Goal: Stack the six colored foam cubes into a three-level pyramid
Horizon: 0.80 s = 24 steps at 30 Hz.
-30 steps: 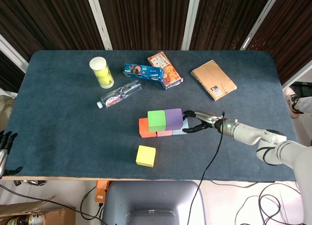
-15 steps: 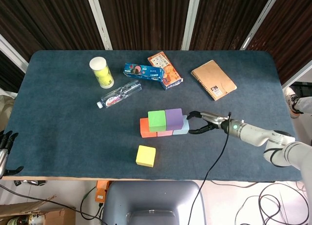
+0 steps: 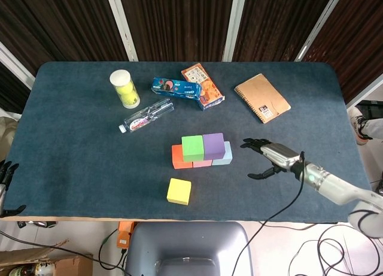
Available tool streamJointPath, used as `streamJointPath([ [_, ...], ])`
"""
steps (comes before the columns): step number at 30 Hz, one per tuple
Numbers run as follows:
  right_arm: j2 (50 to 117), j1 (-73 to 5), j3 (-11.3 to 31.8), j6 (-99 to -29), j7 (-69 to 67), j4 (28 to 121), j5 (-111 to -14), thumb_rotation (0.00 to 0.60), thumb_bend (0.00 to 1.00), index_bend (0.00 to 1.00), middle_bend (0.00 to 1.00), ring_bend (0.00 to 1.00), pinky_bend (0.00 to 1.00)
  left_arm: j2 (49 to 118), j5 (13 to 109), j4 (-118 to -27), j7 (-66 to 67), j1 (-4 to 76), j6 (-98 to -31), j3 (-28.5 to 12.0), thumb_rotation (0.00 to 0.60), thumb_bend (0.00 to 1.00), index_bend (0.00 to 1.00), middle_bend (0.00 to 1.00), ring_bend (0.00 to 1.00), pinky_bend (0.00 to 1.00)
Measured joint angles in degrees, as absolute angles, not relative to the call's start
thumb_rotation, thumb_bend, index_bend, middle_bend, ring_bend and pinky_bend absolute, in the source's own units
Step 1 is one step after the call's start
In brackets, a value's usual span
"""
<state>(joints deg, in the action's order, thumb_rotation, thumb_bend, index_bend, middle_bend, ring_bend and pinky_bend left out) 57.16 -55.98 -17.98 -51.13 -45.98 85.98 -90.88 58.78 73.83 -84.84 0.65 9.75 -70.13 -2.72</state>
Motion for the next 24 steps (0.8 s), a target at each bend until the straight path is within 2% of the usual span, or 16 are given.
streamJointPath([
  [6,51.3,-45.5,-16.9,-61.9,-23.2,102.2,-88.5,0.348,0.19,0.10,0.00,0.00,0.00,58.5,74.6,-84.9,0.2,8.8,-71.9,-2.5,0.600,0.12,0.03,0.00,0.00,0.11],
  [11,48.1,-39.2,-15.5,-66.8,-15.7,113.3,-87.8,0.346,0.19,0.09,0.00,0.00,0.00,58.1,75.1,-84.8,-1.1,8.1,-72.9,-2.4,0.600,0.12,0.03,0.00,0.00,0.11],
  [17,47.5,-39.3,-12.6,-62.2,-12.0,121.5,-81.3,0.346,0.19,0.05,0.00,0.00,0.00,58.7,76.0,-84.5,-1.3,8.1,-72.7,-2.1,0.600,0.12,0.03,0.00,0.00,0.11],
  [24,49.2,-44.2,-8.2,-57.0,5.0,126.8,-65.3,0.345,0.19,0.05,0.00,0.00,0.00,59.0,76.4,-83.7,-2.4,7.9,-72.8,-2.0,0.600,0.12,0.03,0.00,0.00,0.11],
])
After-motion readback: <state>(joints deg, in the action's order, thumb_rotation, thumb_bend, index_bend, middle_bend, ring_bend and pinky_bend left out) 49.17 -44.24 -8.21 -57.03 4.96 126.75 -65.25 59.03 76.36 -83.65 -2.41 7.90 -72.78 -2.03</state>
